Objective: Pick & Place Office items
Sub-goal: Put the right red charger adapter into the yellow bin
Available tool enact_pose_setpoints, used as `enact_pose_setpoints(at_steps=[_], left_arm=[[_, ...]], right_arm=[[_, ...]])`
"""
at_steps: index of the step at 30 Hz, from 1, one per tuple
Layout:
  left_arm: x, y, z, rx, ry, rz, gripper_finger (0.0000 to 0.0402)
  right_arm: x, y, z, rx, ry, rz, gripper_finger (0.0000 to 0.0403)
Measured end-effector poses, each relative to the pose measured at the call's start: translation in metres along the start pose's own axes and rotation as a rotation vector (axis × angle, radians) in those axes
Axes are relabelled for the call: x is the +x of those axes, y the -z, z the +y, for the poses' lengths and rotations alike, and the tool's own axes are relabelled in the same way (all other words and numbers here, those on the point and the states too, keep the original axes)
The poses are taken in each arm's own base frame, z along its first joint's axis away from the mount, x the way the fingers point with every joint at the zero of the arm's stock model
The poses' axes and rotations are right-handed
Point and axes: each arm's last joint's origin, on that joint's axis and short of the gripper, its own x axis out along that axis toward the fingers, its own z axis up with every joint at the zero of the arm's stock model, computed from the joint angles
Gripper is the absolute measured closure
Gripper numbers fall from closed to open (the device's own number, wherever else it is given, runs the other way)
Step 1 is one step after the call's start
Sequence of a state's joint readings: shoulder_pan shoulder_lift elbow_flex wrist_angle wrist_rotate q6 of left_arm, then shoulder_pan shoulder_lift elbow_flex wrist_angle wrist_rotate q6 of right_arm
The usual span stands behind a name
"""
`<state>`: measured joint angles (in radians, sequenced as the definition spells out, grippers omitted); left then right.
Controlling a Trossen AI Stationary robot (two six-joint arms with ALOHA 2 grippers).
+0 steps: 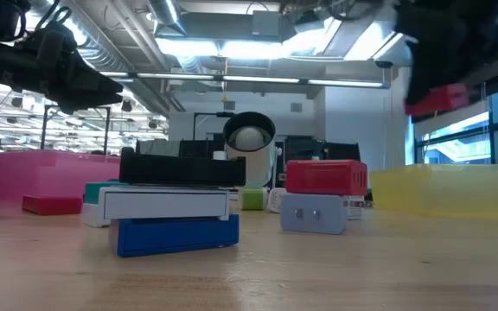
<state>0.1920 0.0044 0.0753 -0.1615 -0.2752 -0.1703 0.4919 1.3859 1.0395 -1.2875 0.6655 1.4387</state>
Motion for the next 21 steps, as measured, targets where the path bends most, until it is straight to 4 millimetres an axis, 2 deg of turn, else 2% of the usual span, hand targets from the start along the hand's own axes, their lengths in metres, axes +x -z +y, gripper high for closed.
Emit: enact_pose_setpoints(at_steps=[5,8,14,21], left_arm=[[0.000,0.000,0.000,0.000,0.000,-0.001,0.0198],[0.000,0.000,0.000,0.000,0.000,0.000,0.0198],[0.000,0.000,0.000,0.000,0.000,0.000,0.0197],[0.000,0.000,0.000,0.000,0.000,0.000,0.0197]], right_arm=[[0.017,0.019,-0.043,0.138,-0.002,-0.009,0.0192],[0.027,0.028,-0.059,0.254,-0.021,-0.042,0.0188],[0.044,0.036,-0.062,0.332,-0.048,-0.110,0.0177],[0.065,0.032,-0.068,0.340,0.062,-0.106,0.0177]])
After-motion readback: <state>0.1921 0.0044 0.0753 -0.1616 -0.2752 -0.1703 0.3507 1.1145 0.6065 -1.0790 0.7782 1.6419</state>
